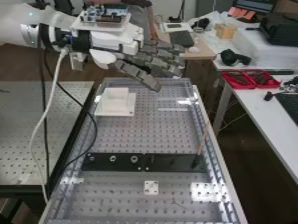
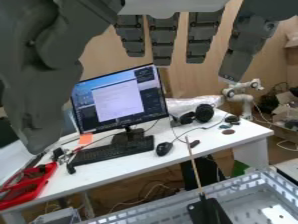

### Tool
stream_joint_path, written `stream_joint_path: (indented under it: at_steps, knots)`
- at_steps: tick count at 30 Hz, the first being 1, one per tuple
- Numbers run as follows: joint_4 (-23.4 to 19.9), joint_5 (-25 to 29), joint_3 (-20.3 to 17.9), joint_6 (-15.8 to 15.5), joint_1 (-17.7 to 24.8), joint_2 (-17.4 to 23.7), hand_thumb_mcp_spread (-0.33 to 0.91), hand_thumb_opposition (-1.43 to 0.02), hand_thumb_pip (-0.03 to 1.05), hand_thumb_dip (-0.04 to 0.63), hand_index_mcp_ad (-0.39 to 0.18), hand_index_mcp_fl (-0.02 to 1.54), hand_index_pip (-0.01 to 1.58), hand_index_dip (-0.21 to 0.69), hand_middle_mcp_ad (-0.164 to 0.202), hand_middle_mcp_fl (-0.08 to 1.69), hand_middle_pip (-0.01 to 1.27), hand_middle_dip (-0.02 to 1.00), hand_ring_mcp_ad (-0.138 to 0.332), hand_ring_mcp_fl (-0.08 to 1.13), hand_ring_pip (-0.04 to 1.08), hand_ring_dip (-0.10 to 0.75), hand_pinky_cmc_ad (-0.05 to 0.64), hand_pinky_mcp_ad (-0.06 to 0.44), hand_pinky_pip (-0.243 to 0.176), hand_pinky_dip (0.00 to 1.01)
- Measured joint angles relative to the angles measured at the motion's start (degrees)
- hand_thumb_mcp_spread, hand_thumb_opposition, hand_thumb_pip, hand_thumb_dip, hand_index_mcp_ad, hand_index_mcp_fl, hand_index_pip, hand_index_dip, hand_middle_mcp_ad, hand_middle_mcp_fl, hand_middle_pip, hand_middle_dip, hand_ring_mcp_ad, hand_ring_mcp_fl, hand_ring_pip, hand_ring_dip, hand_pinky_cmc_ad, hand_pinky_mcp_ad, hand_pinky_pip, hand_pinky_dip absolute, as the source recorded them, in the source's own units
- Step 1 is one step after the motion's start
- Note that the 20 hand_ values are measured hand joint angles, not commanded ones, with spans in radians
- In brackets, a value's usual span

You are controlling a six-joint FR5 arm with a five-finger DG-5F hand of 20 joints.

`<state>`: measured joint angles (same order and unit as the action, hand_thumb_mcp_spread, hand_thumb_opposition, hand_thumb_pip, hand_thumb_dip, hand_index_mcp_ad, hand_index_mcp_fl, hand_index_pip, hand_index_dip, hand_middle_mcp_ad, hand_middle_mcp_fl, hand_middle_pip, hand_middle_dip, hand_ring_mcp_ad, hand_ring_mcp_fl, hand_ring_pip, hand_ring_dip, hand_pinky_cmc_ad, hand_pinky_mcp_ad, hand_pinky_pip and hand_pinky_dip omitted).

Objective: Grab the paper clip and place it in the clear container

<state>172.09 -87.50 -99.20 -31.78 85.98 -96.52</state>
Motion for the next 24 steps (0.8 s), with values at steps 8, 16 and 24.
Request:
stream_joint_path:
  at_steps: [8, 16, 24]
  knots:
    - [-1.81, 0.06, -1.63, 2.97, -1.95, -2.73, 0.29, -0.73, 0.56, 0.154, -0.024, 0.05, 0.15, 0.009, 0.077, 0.01, 0.14, 0.18, 0.162, 0.00, 0.13, 0.087, 0.377, 0.314, -0.103, 0.55]
    - [-4.87, -0.27, -3.23, 7.05, -4.85, -5.68, 0.31, -0.76, 0.61, 0.208, -0.024, 0.05, 0.50, 0.017, 0.075, 0.01, 0.14, 0.18, 0.164, 0.00, 0.13, 0.087, 0.374, 0.314, -0.103, 0.55]
    - [-8.63, -0.56, -3.91, 10.12, -7.66, -9.13, 0.33, -0.77, 0.64, 0.223, -0.049, 0.06, 0.87, 0.017, 0.075, 0.01, 0.14, 0.18, 0.164, 0.00, 0.13, 0.087, 0.374, 0.314, -0.103, 0.54]
